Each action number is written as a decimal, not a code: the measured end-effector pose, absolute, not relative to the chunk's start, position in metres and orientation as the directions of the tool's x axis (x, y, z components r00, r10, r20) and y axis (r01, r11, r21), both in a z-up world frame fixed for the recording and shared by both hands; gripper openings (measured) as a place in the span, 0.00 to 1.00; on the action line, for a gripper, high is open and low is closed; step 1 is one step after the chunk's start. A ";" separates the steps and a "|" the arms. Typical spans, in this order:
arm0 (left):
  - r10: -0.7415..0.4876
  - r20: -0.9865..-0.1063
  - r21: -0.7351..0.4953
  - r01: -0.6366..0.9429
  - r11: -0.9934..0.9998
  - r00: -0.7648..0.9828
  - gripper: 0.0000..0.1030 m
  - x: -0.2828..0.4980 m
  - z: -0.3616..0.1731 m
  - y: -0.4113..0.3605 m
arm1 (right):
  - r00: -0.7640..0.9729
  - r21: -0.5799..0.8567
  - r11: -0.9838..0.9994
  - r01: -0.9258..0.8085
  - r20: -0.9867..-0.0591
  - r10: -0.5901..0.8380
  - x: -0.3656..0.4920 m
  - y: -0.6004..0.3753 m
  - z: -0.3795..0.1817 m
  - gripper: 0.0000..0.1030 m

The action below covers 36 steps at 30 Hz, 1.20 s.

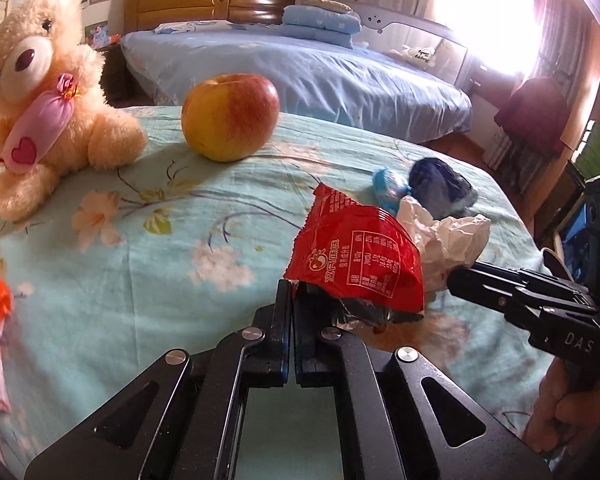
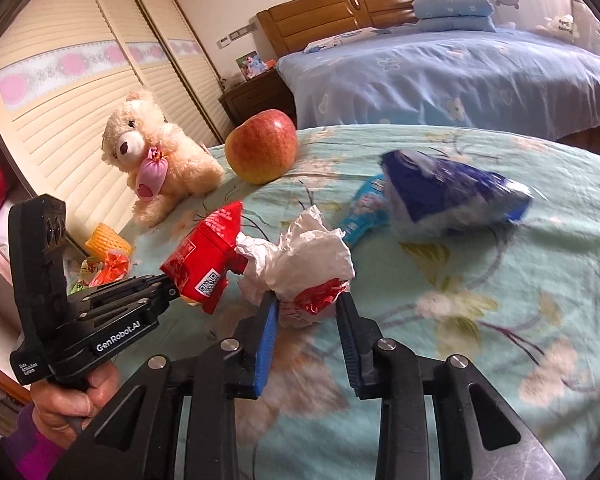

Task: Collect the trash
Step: 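Grasp the red snack wrapper with the left gripper while the right grasps the white tissue, then carry the red wrapper and tissue over the bin and open both grippers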

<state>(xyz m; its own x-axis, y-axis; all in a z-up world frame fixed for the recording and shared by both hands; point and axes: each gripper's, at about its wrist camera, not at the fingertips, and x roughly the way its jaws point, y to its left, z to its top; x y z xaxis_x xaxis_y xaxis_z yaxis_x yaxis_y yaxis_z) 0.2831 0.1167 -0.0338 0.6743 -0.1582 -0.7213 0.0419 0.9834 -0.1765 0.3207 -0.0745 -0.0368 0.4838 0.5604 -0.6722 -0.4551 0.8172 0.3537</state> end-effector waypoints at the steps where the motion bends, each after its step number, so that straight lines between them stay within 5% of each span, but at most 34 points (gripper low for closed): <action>1: -0.163 -0.722 -0.180 0.044 0.983 0.672 0.01 0.281 -0.034 0.114 | 0.491 0.353 0.822 -0.447 -0.672 0.555 0.317 -0.080 -0.036 0.29; 36: -0.319 -0.720 -0.195 0.261 0.945 0.616 0.01 0.229 -0.017 -0.052 | 0.662 0.350 0.916 -0.195 -0.642 0.386 0.224 -0.234 -0.020 0.29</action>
